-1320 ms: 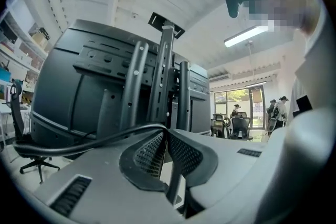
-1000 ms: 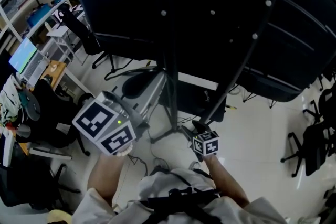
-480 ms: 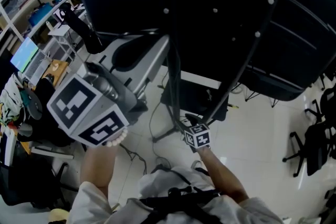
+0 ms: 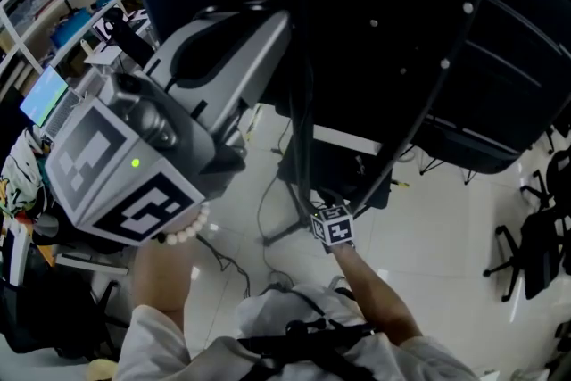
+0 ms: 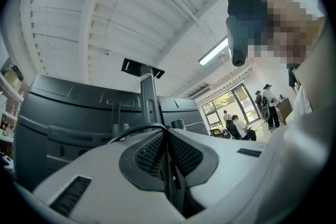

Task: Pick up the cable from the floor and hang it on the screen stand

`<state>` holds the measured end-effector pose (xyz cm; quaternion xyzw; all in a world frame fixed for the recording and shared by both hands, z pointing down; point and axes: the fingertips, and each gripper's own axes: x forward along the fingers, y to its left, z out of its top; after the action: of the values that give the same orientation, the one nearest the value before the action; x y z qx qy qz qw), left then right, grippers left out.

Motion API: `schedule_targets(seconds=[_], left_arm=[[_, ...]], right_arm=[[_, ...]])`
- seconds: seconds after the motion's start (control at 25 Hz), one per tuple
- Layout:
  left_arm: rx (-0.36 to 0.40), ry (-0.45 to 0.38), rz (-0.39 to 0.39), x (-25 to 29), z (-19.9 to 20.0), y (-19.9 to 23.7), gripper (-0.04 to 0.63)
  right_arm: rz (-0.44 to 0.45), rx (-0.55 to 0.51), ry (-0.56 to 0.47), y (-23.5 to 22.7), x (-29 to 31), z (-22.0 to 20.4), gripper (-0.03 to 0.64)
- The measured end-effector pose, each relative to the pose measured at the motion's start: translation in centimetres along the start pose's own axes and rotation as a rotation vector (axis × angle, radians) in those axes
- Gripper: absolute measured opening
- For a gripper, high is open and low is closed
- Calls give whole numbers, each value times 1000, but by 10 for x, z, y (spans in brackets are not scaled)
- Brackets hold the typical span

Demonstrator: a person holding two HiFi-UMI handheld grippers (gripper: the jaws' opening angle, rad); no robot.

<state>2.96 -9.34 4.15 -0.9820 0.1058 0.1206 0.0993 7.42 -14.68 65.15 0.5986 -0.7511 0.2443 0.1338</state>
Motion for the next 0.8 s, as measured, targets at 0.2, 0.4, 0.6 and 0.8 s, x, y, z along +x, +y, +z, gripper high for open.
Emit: schedule_targets(seconds=[0.2, 0.4, 0.6, 0.8], left_arm=[[8, -11, -15, 3, 6, 4, 18], [12, -23, -45, 4, 12, 5, 18], [20, -22, -76, 10, 14, 5, 18], [25, -28, -104, 14, 17, 6, 18]], right_arm=[[-27, 14, 10, -8, 13, 1, 208], [-45, 22, 4, -11, 24, 4, 198], [-89, 32, -20, -15, 33, 13, 164], [-110, 39, -12, -19, 43, 11, 160]])
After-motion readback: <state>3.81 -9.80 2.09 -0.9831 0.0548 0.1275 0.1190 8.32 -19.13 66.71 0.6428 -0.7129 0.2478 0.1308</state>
